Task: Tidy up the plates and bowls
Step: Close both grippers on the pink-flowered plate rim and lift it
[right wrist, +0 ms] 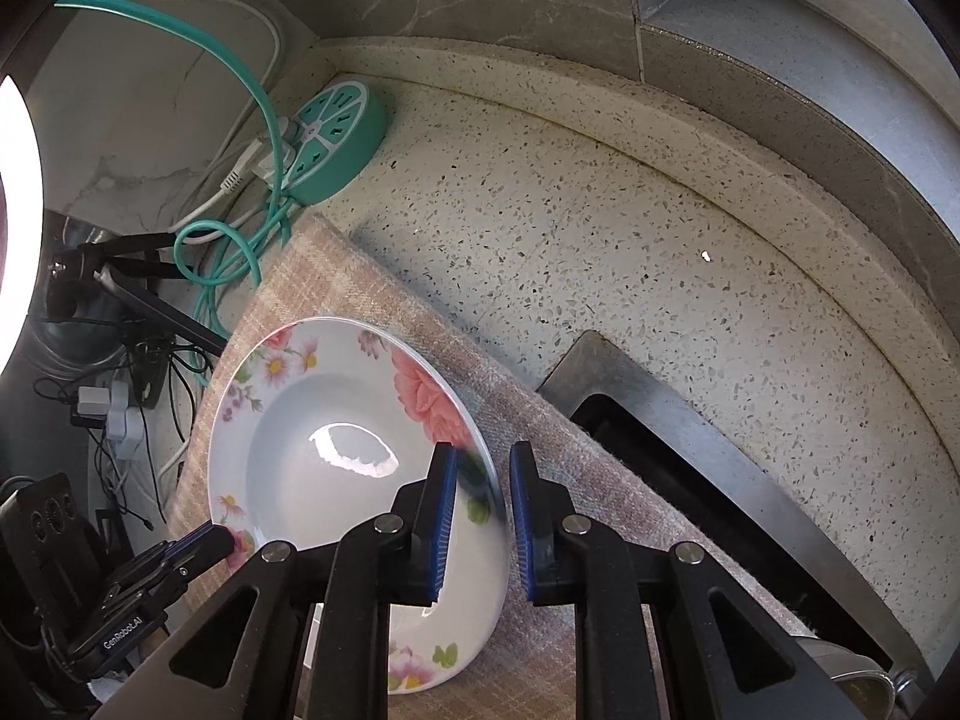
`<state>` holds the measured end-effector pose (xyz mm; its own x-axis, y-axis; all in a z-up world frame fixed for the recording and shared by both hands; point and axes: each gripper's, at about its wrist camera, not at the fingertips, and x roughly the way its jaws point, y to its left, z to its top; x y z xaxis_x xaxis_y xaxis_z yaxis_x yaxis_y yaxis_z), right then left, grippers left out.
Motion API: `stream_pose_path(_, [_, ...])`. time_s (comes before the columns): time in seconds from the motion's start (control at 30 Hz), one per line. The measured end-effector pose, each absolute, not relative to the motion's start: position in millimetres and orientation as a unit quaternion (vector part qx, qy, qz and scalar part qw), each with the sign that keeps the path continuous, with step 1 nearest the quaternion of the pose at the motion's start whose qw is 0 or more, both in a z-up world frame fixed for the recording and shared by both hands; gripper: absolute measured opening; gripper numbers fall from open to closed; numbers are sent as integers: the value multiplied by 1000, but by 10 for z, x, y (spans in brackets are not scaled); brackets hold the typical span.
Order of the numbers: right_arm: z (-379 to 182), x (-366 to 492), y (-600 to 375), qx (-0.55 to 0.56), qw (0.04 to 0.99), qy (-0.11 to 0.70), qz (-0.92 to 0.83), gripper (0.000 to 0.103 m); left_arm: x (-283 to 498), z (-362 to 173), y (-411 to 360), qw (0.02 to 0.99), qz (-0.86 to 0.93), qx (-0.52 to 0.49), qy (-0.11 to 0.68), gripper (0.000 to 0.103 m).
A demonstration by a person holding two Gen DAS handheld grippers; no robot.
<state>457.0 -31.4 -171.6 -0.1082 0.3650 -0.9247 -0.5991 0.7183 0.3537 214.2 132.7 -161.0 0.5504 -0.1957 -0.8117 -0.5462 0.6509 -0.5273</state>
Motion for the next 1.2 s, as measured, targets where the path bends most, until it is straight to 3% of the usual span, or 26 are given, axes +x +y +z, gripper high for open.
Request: stream_pose_path(1.2, [-1698, 4331, -378, -69, 652, 664, 359, 12, 2047, -1553, 1345, 790, 116, -383, 464, 8])
